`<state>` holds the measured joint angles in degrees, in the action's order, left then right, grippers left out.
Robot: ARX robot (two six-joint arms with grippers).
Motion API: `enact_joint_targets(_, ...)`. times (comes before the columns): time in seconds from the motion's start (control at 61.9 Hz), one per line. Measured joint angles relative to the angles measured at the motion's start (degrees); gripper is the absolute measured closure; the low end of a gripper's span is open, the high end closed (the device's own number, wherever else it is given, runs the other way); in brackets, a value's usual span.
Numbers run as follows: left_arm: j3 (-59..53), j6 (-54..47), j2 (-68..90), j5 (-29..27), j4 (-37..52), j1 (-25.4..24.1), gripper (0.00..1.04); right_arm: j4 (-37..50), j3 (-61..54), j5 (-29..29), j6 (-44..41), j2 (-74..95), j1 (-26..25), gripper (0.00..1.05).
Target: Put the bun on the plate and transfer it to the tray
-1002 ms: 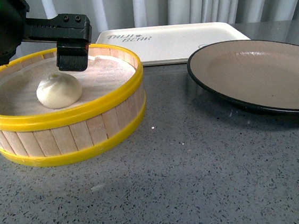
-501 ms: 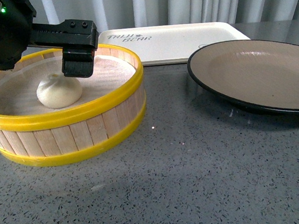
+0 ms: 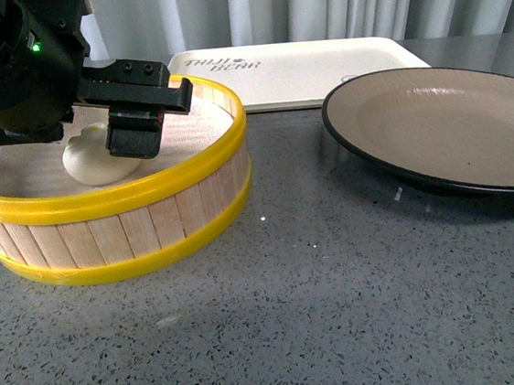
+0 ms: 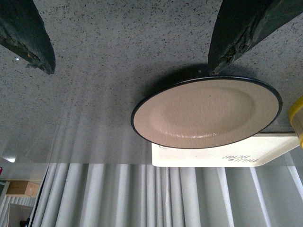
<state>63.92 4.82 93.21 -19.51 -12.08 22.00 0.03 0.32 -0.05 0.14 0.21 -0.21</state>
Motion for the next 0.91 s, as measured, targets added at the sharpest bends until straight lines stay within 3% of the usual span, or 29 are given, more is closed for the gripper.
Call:
enact_joint_targets(0.194, 0.0, 0.2, 0.0, 0.0, 0.0, 0.1, 0.77, 0.0, 0.0, 0.0, 0.0, 0.0, 0.0, 0.09)
enact_joint_targets(0.356, 0.0, 0.3, 0.0, 0.0, 0.1, 0.1, 1.01, 0.0, 0.0, 0.0, 0.0, 0.0, 0.0, 0.09)
enact_joint_targets(0.905, 6.6, -0.5, -3.5, -1.2, -1.8, 2.4, 1.01, 0.0, 0.0, 0.0, 0.0, 0.0, 0.0, 0.09)
